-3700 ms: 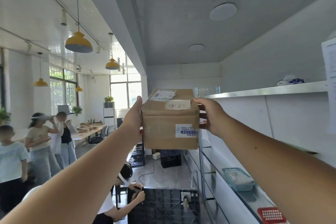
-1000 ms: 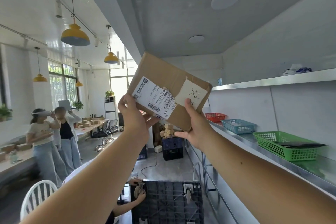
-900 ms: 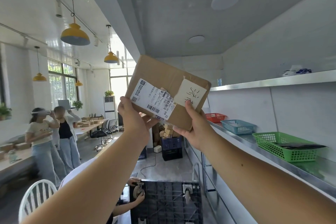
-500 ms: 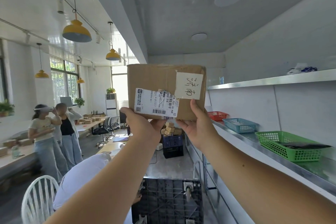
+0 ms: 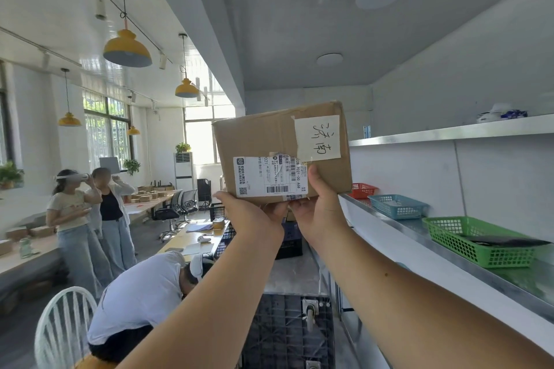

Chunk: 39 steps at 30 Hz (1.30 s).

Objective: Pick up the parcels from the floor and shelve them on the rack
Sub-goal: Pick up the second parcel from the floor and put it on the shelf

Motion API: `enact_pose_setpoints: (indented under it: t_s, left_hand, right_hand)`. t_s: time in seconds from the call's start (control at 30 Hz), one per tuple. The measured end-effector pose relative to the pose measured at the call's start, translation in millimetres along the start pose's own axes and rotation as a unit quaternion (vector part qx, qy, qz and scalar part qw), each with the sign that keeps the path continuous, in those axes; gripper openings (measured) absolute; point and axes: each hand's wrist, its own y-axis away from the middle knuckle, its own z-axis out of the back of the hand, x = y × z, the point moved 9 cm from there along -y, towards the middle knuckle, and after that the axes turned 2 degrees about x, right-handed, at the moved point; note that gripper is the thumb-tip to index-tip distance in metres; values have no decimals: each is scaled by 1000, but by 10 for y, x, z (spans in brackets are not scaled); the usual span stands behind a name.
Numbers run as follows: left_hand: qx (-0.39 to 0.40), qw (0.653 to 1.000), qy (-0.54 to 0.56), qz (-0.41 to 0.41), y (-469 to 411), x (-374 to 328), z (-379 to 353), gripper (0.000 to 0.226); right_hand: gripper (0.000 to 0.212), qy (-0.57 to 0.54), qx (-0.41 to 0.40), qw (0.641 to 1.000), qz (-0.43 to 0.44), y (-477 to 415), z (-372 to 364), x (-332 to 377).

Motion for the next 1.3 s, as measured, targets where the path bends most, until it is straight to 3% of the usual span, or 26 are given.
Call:
enact_pose_setpoints:
  t_s: [0.17,0.27,0.4,0.5,0.63,0.67,0.73,0.77,0.87,0.97,1.13,1.3]
  left_hand:
    - [11,995,-98,16,-18,-109,63,74]
    - [38,977,-206,37,-36,-223,26,78]
    - [64,950,-304,40,11,-340,-44,66]
    - [65,934,-345,67,56,-347,-55,77]
    - [55,933,-347,76,127,-426,-70,99]
    - [46,933,-348,72,138,-445,-64,104]
    - [25,931,-358,63,129,-488,-37,111]
    - [18,931,-360,65,110,-500,-23,113]
    - [20,928,-363,80,35,-538,22,117]
    - [55,917,-380,105,-13,-572,73,105]
    - [65,913,-390,99,-67,-619,186,48]
    - [30,928,-364,68,-98,-598,200,30]
  right_hand:
    - [65,5,-4,1000,4,-42,64,112]
    - [63,-1,4,1000,15,-69,102,224]
    - [52,32,6,999,18,-86,169,307]
    - [38,71,9,997,8,-81,202,280]
    - [64,120,36,992,-25,-18,89,199]
    - [59,126,48,990,-29,-10,46,187]
    - [28,132,66,989,-29,11,-44,196]
    - [26,135,65,988,-24,22,-70,215]
    - [54,149,52,987,-6,24,-104,274]
    - [58,170,44,984,11,36,-120,331]
    - [52,207,26,977,33,62,-94,458]
    - [41,268,38,962,41,79,-119,489]
